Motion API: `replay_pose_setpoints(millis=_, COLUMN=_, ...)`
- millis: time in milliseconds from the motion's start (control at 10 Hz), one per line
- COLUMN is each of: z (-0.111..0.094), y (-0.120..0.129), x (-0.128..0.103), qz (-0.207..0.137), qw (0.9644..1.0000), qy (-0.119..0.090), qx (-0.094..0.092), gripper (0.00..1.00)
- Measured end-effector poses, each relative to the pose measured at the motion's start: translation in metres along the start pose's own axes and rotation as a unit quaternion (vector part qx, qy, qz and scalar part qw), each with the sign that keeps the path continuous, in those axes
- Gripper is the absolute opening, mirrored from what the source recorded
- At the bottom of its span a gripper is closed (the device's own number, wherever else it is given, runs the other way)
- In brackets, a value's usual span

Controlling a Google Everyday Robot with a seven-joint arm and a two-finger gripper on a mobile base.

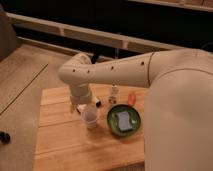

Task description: Knock the bottle over

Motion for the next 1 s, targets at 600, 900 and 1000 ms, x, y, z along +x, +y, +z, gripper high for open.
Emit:
replay_pose_setpoints(millis=600, z=0.0000, y=0.0000, x=0.0000, qz=0.000, qw=1.0000, qy=0.000, qx=0.000, gripper=0.65)
replay_pose_setpoints(millis=900, z=0.0000, y=0.0000, x=0.0000, qz=0.000, qw=1.0000, qy=0.000, qx=0.000, gripper=0.62)
replay_pose_setpoints(millis=1000, z=0.0000, y=0.0000, x=0.0000, qz=0.000, qw=1.0000, qy=0.000, qx=0.000, gripper=0.55)
